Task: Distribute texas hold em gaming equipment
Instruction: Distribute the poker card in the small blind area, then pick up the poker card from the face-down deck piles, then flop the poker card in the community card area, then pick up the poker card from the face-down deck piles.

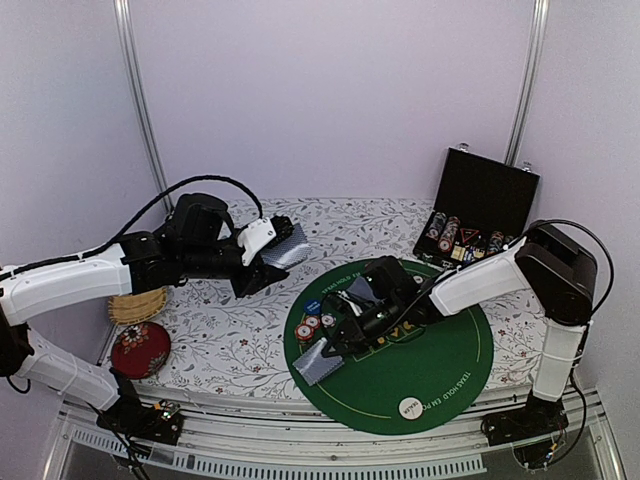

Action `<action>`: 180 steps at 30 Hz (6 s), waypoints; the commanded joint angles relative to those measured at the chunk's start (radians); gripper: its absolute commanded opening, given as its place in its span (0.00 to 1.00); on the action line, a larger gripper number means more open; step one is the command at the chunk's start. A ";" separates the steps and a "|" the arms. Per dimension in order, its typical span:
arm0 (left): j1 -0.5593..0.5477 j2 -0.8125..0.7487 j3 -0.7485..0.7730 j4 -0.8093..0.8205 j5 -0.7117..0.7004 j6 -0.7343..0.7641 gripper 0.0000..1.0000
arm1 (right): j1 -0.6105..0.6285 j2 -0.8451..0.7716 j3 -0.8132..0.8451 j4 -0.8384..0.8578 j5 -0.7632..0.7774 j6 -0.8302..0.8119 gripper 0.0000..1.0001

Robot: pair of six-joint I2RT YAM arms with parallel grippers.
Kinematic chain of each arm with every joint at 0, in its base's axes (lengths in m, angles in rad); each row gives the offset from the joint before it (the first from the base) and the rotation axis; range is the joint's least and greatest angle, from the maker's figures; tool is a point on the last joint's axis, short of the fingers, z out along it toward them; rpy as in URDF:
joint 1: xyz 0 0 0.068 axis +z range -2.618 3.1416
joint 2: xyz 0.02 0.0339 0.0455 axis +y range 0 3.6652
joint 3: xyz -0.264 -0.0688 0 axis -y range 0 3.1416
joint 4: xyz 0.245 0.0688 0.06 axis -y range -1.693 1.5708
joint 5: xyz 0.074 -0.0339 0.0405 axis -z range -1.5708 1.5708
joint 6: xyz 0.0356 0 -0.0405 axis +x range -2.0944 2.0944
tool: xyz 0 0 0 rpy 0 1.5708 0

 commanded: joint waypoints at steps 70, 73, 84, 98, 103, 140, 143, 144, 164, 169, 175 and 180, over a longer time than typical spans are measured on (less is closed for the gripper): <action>0.001 -0.015 -0.010 0.024 0.017 0.003 0.45 | -0.060 -0.440 0.498 -0.419 0.539 -0.582 0.02; 0.000 -0.017 -0.009 0.024 0.018 0.004 0.45 | -0.087 -0.551 0.438 -0.467 0.691 -0.674 0.02; 0.001 -0.014 -0.008 0.024 0.015 0.004 0.45 | -0.046 -0.525 0.121 -0.500 1.074 -1.153 0.02; 0.001 -0.011 -0.011 0.025 0.011 0.006 0.45 | 0.120 -0.283 -0.053 -0.155 1.131 -1.494 0.02; 0.000 -0.011 -0.013 0.024 0.010 0.009 0.45 | 0.147 -0.238 -0.107 -0.210 1.101 -1.535 0.02; 0.000 -0.012 -0.011 0.022 0.008 0.007 0.45 | 0.234 -0.203 -0.164 -0.310 0.954 -1.615 0.04; 0.001 -0.013 -0.011 0.022 0.006 0.008 0.45 | 0.233 -0.211 -0.161 -0.339 0.946 -1.628 0.11; 0.001 -0.012 -0.011 0.022 0.006 0.008 0.45 | 0.235 -0.216 -0.159 -0.351 0.941 -1.629 0.13; 0.001 -0.010 -0.011 0.023 0.008 0.008 0.45 | -0.113 -0.655 -0.052 0.027 0.427 -0.811 0.99; 0.000 -0.010 -0.011 0.022 0.016 0.009 0.45 | -0.136 -0.556 0.068 0.115 0.225 -0.552 0.99; 0.000 -0.008 -0.010 0.021 0.016 0.008 0.45 | -0.123 -0.310 0.369 -0.086 0.195 -0.520 0.97; 0.001 -0.009 -0.011 0.023 0.014 0.010 0.45 | -0.065 -0.173 0.518 -0.194 0.217 -0.607 0.95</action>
